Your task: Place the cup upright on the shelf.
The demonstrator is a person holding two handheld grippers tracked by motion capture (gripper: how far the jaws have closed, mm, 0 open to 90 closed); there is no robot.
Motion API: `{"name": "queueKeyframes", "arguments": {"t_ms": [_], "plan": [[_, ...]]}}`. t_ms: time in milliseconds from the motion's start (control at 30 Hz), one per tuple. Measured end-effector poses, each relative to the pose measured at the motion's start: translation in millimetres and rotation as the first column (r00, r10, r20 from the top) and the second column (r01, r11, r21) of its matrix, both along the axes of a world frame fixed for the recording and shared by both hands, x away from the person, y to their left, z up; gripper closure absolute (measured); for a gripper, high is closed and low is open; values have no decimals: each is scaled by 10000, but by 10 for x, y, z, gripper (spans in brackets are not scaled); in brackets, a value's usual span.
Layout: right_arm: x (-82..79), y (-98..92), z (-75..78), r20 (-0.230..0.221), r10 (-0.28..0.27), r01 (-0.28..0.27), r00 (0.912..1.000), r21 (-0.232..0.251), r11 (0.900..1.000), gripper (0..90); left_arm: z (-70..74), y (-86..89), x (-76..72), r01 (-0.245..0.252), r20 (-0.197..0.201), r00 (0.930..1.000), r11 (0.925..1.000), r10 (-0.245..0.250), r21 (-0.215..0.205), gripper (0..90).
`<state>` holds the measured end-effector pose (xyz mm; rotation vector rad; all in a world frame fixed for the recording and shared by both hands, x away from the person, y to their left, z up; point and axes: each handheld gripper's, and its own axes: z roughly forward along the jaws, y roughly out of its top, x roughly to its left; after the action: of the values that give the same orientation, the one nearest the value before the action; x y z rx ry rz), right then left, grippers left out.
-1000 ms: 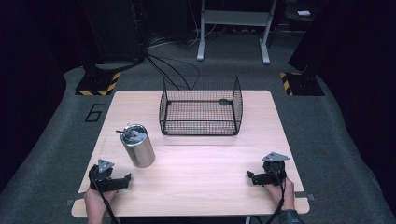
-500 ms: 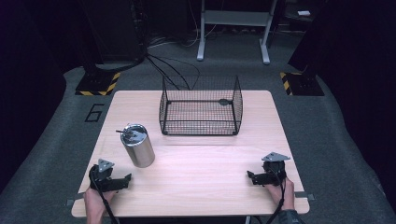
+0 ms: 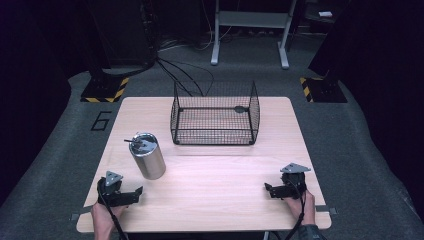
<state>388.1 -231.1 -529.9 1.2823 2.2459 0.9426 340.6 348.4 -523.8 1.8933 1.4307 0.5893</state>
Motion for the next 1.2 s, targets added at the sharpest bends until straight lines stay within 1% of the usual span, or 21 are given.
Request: {"name": "queueKeyframes", "arguments": {"t_ms": [33,67,100,133,167,200,233,300,333,367,433,467,533,567,633,767,900,1000,1133,1167,1200], "plan": [[0,-1,2,-25,16,-16,10000,8,10000,0,23,-5,-8,13,62,10000,10000,-13,-13,0],[0,-1,0,22,5,-5,10000,36,10000,0,53,-6,-16,63,249,9997,10000,-64,9,0],[0,-1,0,1,6,-6,10000,27,10000,0,74,-16,-23,75,255,9996,9998,-70,-180,0],[0,-1,1,-20,8,-8,10000,4,10000,0,100,-18,-28,132,356,9993,9997,-124,-222,0],[0,-1,1,-20,8,-8,10000,4,10000,0,100,-18,-28,132,356,9993,9997,-124,-222,0],[0,-1,0,19,7,-7,10000,34,10000,0,164,-32,-42,212,533,9984,9990,-191,-401,0],[0,-1,0,17,2,-2,10000,39,10000,0,198,-33,-46,312,511,9983,9986,-290,-433,0],[0,-1,2,-44,16,-16,10000,-1,10000,0,242,-45,-53,395,634,9973,9979,-363,-508,0],[0,-1,0,-3,7,-7,10000,11,10000,0,267,-58,-56,401,787,9963,9975,-355,-576,0],[0,-1,0,13,3,-3,10000,35,10000,0,289,-60,-62,452,725,9965,9973,-409,-579,0],[0,-1,3,-54,17,-17,10000,-4,10000,0,333,-73,-67,524,886,9950,9965,-465,-653,0],[0,-1,1,-11,8,-8,10000,12,10000,0,355,-75,-70,597,867,9948,9958,-537,-687,0],[0,-1,2,-28,13,-13,10000,6,10000,0,385,-84,-73,598,984,9938,9955,-524,-740,0],[-1,-1,3,-54,17,-17,10000,-4,10000,0,411,-83,-74,670,952,9937,9948,-596,-763,0],[0,0,0,4,1,-1,10000,31,10000,0,434,-90,-70,656,1107,9923,9941,-559,-860,0],[0,-1,-1,21,3,-3,10000,36,10000,0,509,-104,-50,728,1248,9904,9911,-587,-1115,0],[0,-1,2,-35,8,-8,10000,-2,10000,0,568,-129,-36,801,1411,9880,9898,-632,-1180,0],[1,0,-1,15,-2,2,10000,42,10000,0,649,-169,-20,924,1690,9832,9861,-685,-1378,0],[0,1,-1,26,4,-4,10000,38,10000,0,735,-202,6,1007,1924,9786,9849,-726,-1405,0],[-4,3,2,-41,-29,29,10000,10,10000,0,758,-213,16,983,2047,9765,9848,-677,-1432,0],[0,1,0,5,8,-8,10000,24,10000,0,788,-217,22,1012,2122,9748,9843,-691,-1445,0]]}}
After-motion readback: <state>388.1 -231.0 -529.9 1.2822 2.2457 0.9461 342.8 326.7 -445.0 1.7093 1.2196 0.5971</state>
